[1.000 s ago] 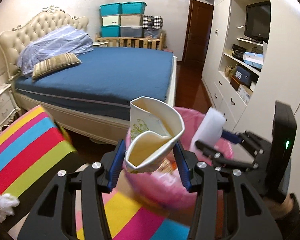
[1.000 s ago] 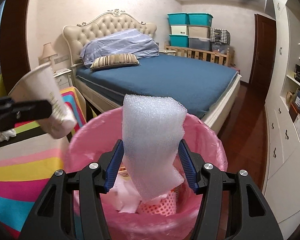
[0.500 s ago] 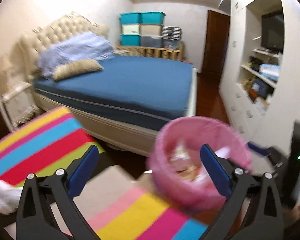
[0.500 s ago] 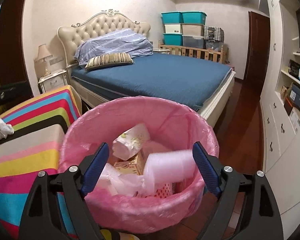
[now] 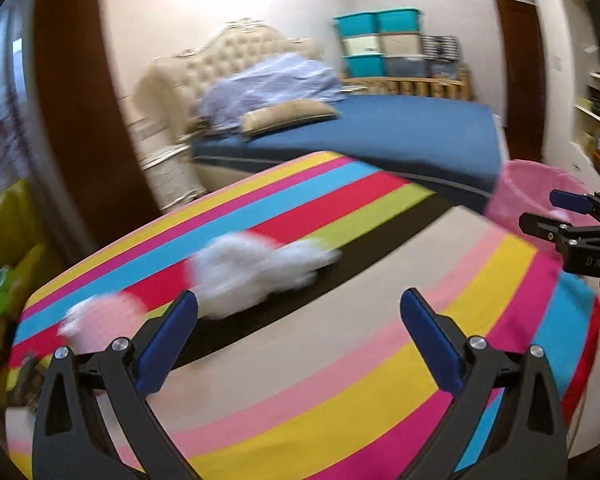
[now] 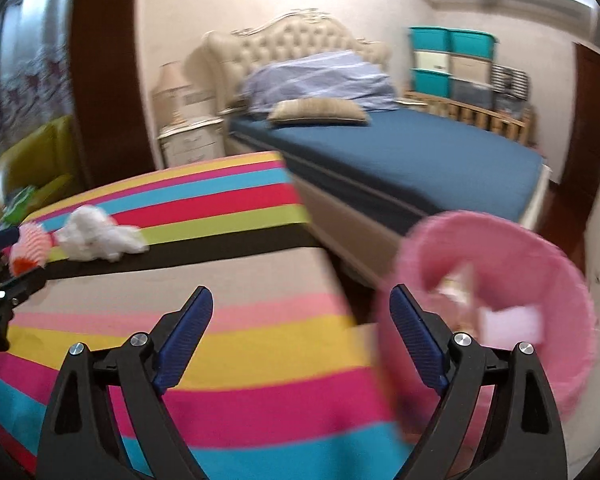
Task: Collect trash
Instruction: 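Move both open tools back over the table, then grasp the pink foam net with the right gripper while the left gripper grasps the black box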
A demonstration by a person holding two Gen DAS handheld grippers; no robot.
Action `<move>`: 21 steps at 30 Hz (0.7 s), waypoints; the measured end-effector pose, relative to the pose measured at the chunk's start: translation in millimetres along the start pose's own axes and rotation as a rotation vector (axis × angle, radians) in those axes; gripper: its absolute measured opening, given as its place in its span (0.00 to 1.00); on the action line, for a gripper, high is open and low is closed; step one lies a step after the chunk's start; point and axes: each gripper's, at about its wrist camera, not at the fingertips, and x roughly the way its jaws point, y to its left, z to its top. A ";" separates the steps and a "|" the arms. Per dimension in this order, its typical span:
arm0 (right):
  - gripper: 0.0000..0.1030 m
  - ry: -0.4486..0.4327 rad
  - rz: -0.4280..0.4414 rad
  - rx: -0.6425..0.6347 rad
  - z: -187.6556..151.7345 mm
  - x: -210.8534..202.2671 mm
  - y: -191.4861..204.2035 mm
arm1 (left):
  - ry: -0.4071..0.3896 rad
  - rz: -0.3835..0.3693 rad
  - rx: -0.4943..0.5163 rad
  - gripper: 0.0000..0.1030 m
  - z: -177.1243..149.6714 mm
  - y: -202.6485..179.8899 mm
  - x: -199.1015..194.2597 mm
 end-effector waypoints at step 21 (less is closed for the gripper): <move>0.82 0.068 0.355 -0.328 23.5 30.3 318.2 | 0.086 0.495 -0.351 0.95 -127.8 278.6 -85.4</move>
